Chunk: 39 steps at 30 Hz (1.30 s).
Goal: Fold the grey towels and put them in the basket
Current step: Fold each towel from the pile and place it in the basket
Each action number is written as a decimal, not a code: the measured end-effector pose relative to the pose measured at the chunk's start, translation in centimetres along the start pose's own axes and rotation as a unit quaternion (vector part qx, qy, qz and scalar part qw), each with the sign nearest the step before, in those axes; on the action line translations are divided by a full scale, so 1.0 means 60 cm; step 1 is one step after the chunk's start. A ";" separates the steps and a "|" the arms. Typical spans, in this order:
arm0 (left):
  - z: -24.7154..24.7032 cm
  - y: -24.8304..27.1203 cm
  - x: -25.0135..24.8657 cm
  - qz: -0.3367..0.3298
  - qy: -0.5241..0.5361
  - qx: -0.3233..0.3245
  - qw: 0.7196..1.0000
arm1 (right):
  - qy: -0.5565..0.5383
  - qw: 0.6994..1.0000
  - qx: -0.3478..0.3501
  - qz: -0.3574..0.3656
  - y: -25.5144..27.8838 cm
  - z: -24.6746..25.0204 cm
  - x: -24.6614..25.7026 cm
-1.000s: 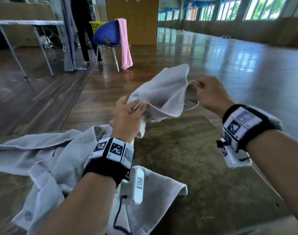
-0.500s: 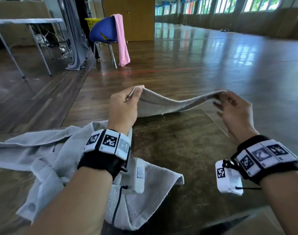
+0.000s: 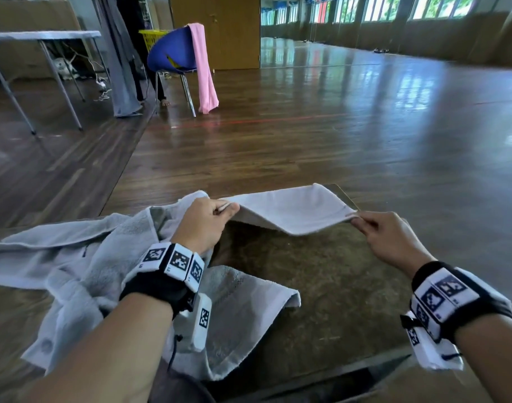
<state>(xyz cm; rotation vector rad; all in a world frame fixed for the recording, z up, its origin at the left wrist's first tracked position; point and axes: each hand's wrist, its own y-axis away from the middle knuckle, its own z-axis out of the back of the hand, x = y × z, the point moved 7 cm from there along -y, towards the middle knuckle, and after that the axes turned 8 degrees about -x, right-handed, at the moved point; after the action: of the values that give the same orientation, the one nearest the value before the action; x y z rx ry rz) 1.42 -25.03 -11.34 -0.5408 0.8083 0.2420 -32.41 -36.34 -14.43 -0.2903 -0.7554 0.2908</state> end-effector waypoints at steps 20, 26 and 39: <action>0.098 0.162 -0.069 -0.108 -0.024 0.065 0.992 | -0.094 0.991 0.022 0.089 0.176 0.149 0.082; 0.086 0.176 -0.058 -0.042 -0.018 0.111 0.993 | -0.145 0.984 0.100 -0.008 0.204 0.138 0.049; 0.070 0.146 -0.040 0.167 0.197 0.067 0.964 | -0.324 0.943 0.030 -0.073 0.176 0.129 0.069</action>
<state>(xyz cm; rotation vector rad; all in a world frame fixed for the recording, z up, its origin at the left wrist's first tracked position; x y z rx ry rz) -1.15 -15.39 -10.40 -0.3235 1.2973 0.3941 -36.59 -23.96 -10.26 -0.0727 -1.4103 0.2693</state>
